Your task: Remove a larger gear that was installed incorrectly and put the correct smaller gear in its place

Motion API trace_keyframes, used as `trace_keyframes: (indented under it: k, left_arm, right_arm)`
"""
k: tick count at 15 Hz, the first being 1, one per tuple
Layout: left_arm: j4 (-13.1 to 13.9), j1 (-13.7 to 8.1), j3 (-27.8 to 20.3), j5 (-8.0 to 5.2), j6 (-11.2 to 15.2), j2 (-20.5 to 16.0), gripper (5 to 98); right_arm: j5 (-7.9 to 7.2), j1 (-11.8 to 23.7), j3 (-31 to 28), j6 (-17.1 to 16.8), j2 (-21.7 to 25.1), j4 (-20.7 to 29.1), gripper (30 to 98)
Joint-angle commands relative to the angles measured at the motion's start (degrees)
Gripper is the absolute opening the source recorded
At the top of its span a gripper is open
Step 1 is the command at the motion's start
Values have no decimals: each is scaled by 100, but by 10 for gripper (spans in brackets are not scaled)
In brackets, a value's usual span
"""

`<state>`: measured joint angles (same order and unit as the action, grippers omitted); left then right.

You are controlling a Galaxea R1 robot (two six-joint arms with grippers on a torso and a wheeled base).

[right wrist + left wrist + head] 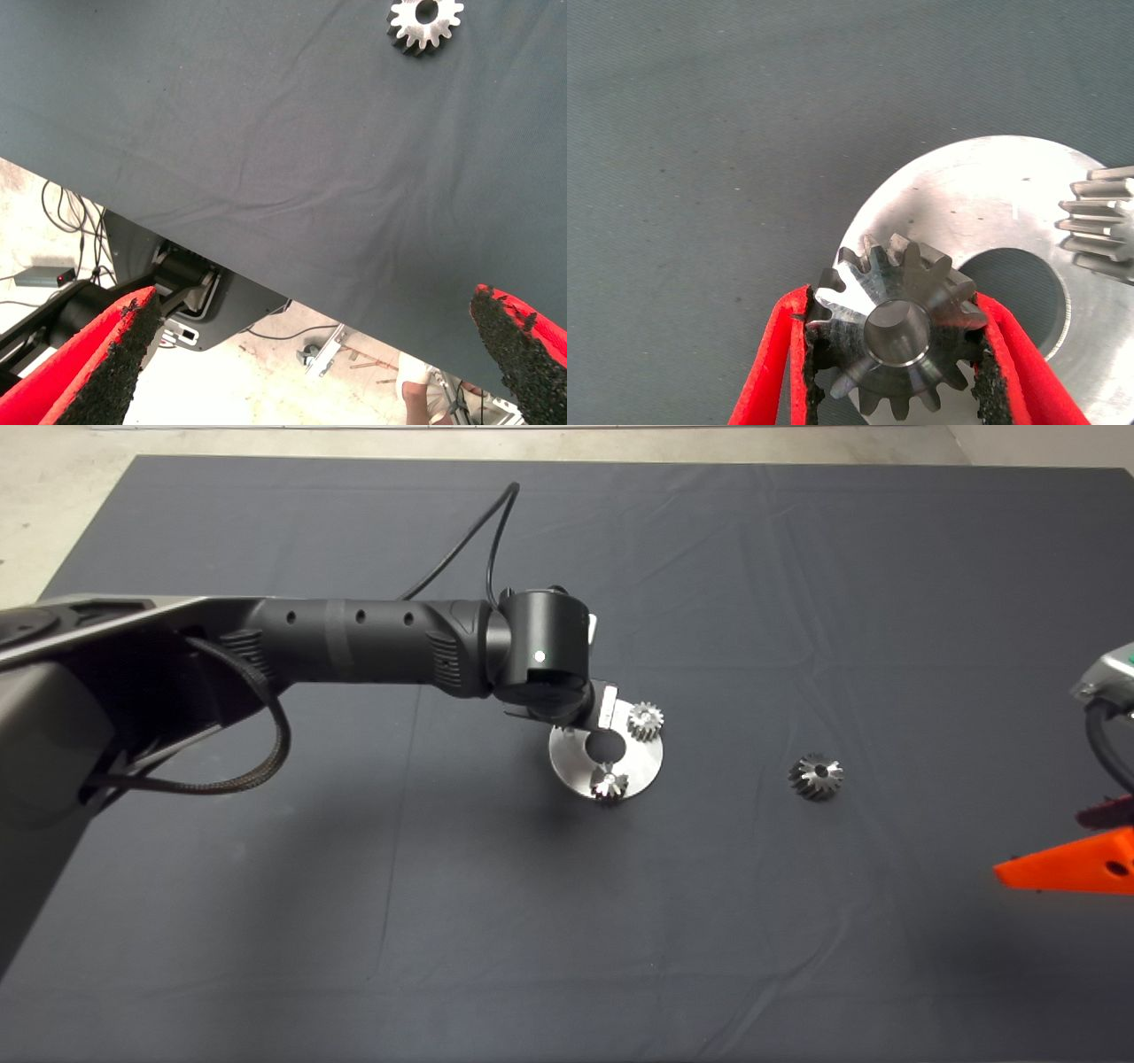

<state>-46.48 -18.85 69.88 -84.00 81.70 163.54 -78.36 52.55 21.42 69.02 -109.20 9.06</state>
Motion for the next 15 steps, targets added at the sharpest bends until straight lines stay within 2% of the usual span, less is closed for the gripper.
trace_keyframes:
  k: [1, 15]
  left_arm:
    - [-10, -102, 25, 6, 83, 43, 307]
    - [-19, -67, 148, 15, 115, 49, 303]
  right_arm:
    - [5, 71, -24, 41, -36, 201, 923]
    - [-4, 71, -25, 41, -54, 201, 923]
